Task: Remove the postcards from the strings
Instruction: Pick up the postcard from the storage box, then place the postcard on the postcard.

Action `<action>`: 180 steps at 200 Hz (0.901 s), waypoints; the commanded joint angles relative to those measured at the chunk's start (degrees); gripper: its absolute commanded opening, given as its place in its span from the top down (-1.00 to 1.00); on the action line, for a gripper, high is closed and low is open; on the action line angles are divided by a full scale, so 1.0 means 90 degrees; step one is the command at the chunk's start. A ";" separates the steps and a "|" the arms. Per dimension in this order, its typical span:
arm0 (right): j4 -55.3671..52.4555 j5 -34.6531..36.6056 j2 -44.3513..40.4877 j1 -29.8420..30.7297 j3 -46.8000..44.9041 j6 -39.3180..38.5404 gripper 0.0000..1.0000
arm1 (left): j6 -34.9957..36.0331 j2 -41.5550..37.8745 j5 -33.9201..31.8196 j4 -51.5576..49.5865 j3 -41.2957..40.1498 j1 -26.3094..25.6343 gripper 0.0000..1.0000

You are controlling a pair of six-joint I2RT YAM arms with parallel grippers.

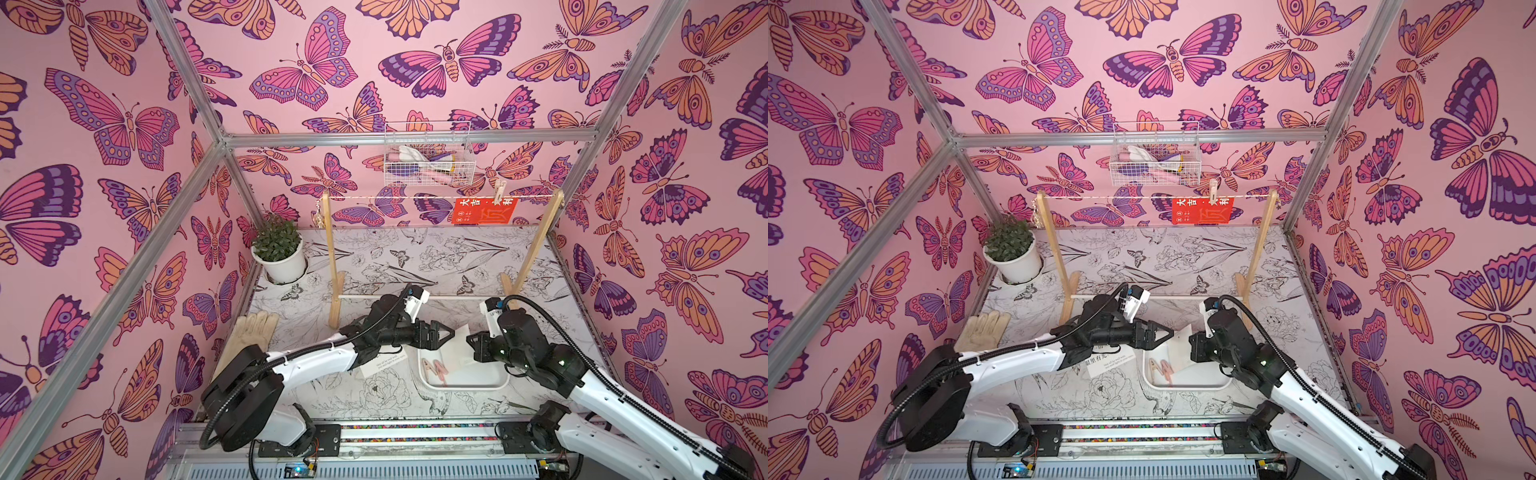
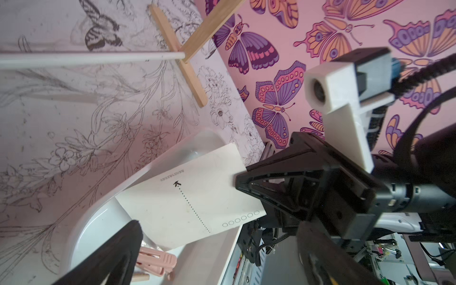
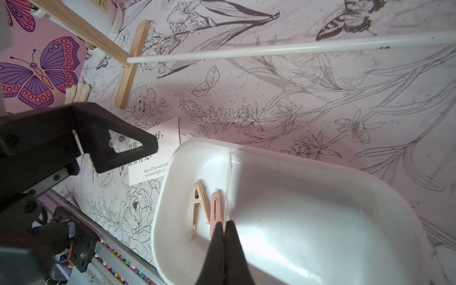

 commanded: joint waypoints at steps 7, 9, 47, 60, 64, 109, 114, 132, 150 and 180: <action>-0.0876 0.0437 -0.0139 -0.0032 0.0640 -0.0639 1.00 | 0.0331 -0.0490 0.0157 0.0167 0.0100 0.0270 -1.00; -0.0895 0.0437 -0.0148 -0.0032 0.0687 -0.0667 1.00 | 0.0333 -0.0527 0.0167 0.0165 0.0098 0.0295 -1.00; -0.0753 -0.0082 -0.0277 -0.0032 0.1522 -0.0947 1.00 | 0.0831 -0.1757 0.0379 -0.0693 0.0241 0.1099 -1.00; -0.0369 -0.0527 -0.0175 -0.0032 0.1688 -0.0868 1.00 | 0.1297 -0.2246 0.0280 -0.1519 0.0468 0.1414 -1.00; -0.0227 -0.0663 -0.0127 -0.0032 0.1733 -0.0813 1.00 | 0.1428 -0.2393 0.0217 -0.1791 0.0551 0.1494 -1.00; 0.1684 -0.2012 0.1313 0.0317 0.1881 -0.0046 0.97 | 0.2557 -0.3914 -0.0521 -0.3966 0.1241 0.2429 -1.00; 0.1837 -0.2146 0.1616 0.0422 0.1968 -0.0035 0.97 | 0.2621 -0.4057 -0.0586 -0.4116 0.1279 0.2524 -1.00; 0.1985 -0.2752 0.2837 0.0839 0.2602 -0.0171 0.96 | 0.2857 -0.4423 -0.0943 -0.4604 0.1421 0.2690 -1.00; 0.1878 -0.3362 0.3984 0.1071 0.3293 -0.0333 0.96 | 0.2962 -0.4628 -0.1202 -0.4837 0.1465 0.2743 -1.00; 0.2155 -0.3605 0.5341 0.1137 0.3678 -0.0231 0.96 | 0.2943 -0.4870 -0.1416 -0.4826 0.1350 0.2776 -1.00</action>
